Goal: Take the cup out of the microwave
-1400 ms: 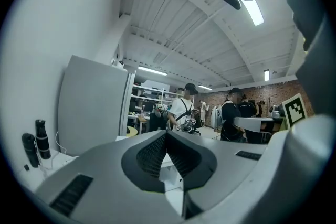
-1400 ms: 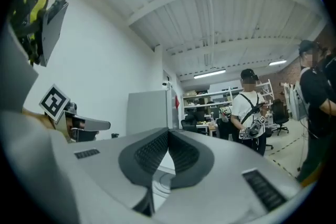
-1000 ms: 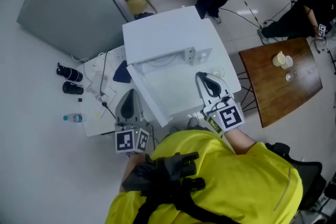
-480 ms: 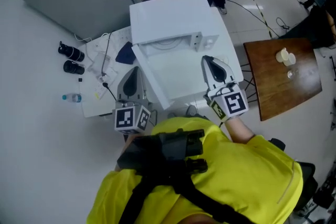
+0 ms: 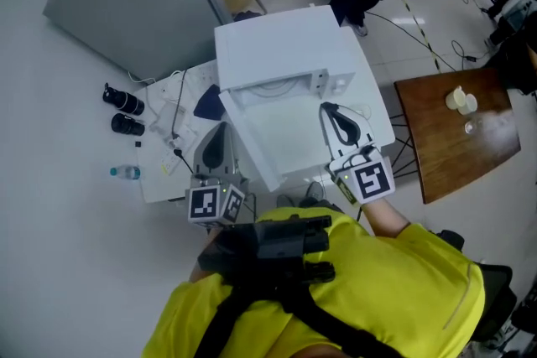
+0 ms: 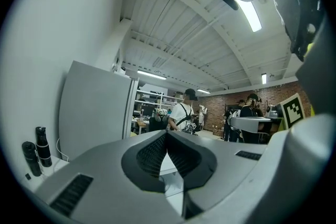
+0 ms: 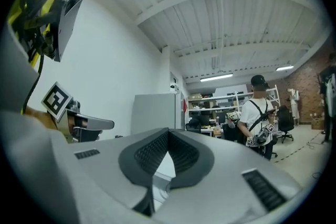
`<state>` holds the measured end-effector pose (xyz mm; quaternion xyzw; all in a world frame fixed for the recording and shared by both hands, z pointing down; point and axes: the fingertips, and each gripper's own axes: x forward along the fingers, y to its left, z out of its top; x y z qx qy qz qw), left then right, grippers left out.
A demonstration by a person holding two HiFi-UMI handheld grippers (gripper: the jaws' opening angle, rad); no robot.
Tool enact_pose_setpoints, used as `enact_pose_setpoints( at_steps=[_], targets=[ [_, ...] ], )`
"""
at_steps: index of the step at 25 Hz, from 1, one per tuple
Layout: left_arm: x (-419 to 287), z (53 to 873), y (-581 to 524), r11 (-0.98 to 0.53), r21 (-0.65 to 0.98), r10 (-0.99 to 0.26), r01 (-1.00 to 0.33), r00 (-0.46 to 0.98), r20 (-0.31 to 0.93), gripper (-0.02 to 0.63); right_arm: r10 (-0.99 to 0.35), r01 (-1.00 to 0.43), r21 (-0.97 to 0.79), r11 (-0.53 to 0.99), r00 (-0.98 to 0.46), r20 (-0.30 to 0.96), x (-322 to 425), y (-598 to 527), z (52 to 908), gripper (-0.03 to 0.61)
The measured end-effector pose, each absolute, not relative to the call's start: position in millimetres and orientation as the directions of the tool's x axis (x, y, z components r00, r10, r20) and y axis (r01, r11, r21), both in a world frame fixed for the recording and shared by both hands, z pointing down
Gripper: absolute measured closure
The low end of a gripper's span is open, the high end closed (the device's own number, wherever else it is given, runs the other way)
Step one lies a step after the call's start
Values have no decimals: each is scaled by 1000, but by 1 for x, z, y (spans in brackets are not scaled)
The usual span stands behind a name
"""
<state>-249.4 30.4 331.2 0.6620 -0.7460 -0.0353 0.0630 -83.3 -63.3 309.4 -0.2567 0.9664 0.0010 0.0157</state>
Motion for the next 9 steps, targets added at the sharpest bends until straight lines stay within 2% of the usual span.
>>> enact_pose_setpoints(
  at_steps=[9],
  targets=[
    [-257,340,41,126,144,-991,-982,-118,62,615,-488,-487,-32,873,-873,8,-90,-56,322,575]
  ],
)
